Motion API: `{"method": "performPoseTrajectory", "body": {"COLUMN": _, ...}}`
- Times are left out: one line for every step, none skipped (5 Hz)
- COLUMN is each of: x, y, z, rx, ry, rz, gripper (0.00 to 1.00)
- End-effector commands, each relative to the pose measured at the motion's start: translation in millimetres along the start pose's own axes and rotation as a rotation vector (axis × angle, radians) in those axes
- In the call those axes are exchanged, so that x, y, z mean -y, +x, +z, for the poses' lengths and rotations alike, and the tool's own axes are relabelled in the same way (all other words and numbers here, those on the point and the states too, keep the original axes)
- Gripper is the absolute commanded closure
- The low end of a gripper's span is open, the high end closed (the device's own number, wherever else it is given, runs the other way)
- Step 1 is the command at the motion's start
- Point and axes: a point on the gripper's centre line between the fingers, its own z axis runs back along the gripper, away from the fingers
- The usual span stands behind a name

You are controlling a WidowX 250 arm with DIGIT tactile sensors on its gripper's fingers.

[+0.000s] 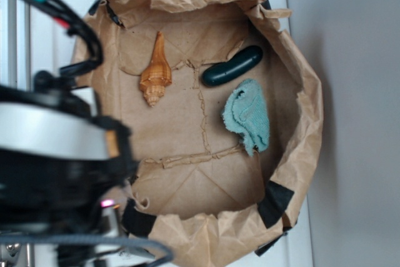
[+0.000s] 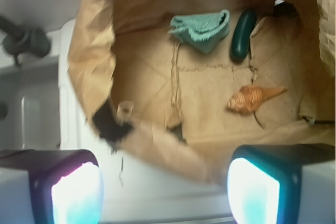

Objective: Grab the blue cloth.

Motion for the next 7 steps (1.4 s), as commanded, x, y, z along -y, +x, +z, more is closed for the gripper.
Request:
{"method": "performPoseTrajectory", "body": {"x": -12, "y": 46, "z": -35, "rx": -0.014, "ry": 0.097, "rz": 0.112, "gripper": 0.0}}
{"method": "performPoseTrajectory", "body": {"x": -12, "y": 46, "z": -35, "rx": -0.014, "ry": 0.097, "rz": 0.112, "gripper": 0.0}}
{"method": "performPoseTrajectory", "body": {"x": -12, "y": 46, "z": -35, "rx": -0.014, "ry": 0.097, "rz": 0.112, "gripper": 0.0}}
{"method": "performPoseTrajectory", "body": {"x": -12, "y": 46, "z": -35, "rx": -0.014, "ry": 0.097, "rz": 0.112, "gripper": 0.0}}
{"method": "performPoseTrajectory", "body": {"x": -27, "y": 67, "z": -66, "rx": -0.01, "ry": 0.053, "rz": 0.123, "gripper": 0.0}}
{"method": "performPoseTrajectory", "body": {"x": -38, "y": 78, "z": -82, "rx": 0.033, "ry": 0.027, "rz": 0.112, "gripper": 0.0}}
{"method": "performPoseTrajectory", "body": {"x": -39, "y": 90, "z": -96, "rx": 0.022, "ry": 0.011, "rz": 0.149, "gripper": 0.0}}
